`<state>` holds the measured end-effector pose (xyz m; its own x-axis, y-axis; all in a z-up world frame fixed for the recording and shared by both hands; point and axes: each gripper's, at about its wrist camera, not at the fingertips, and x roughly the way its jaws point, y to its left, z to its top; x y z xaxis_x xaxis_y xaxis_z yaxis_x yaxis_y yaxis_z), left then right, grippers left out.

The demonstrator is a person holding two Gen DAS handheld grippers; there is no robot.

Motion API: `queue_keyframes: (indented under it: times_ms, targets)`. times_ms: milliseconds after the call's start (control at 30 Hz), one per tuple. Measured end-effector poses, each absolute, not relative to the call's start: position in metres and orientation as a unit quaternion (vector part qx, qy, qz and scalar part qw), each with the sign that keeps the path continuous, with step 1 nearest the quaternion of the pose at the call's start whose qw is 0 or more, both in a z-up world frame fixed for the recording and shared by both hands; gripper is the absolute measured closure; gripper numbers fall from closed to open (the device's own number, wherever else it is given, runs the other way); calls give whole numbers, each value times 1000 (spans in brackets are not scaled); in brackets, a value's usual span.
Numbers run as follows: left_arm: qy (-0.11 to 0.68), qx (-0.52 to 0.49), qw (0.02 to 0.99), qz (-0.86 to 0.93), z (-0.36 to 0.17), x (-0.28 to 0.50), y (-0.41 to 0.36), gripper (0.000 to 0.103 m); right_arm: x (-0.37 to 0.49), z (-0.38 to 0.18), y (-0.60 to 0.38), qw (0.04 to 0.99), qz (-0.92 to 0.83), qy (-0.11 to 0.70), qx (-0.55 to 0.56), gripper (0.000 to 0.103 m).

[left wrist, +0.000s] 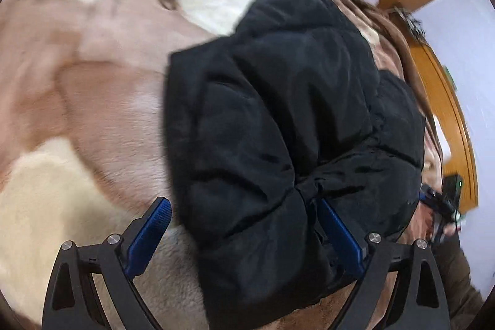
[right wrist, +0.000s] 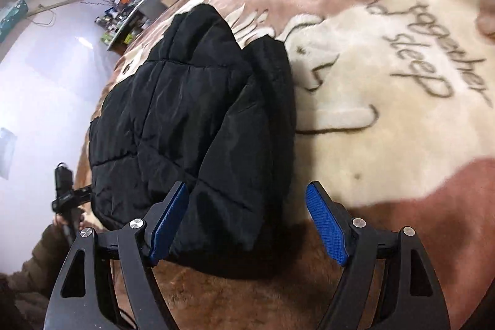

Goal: Fold large clothes

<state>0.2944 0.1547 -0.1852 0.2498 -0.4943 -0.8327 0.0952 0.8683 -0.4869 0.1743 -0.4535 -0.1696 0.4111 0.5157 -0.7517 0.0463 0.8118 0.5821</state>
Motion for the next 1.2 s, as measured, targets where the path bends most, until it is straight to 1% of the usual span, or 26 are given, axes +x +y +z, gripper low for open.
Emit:
queue_keyframes:
  times_ms: [67,233,267,300,433,500,667,833,867,933,1000,1033,1067,1200]
  targets:
    - [588,-162,768,-196,-191,301,149,3,184,-176,-452,784,162,534,271,25]
    - [599,-178,745,-231,-203,313,146,1,200,-183,-445,774,202,538,265,25]
    - [601,-180,741,-239,-205,315,146,1,203,-186,-445,769,208,540,270,23]
    - [603,-181,737,-245,-207,317,146,1,205,-189,-445,764,215,542,278,18]
    - [607,-204,720,-268,-218,326,145,1,215,-205,-443,738,242,556,297,13]
    - [608,-213,712,-277,-224,332,146,0,219,-208,-441,733,250,556,302,9]
    - [626,-208,700,-274,-231,340,138,0,229,-215,-432,728,247,568,296,8]
    - [643,-190,703,-236,-230,341,125,0,230,-211,-419,744,217,577,258,10]
    - [646,-184,705,-228,-229,342,122,0,230,-209,-415,748,211,578,249,13]
    - [649,-170,710,-215,-227,340,117,0,228,-205,-410,753,200,580,239,22]
    - [651,-158,716,-199,-224,338,111,3,228,-202,-401,762,193,577,221,33]
    - [650,-153,720,-191,-221,337,108,5,228,-200,-396,768,187,576,208,36]
    - [649,-152,722,-185,-220,336,105,8,228,-197,-390,774,181,574,196,41]
    - [643,-139,736,-161,-214,329,97,13,224,-187,-371,793,150,573,145,50]
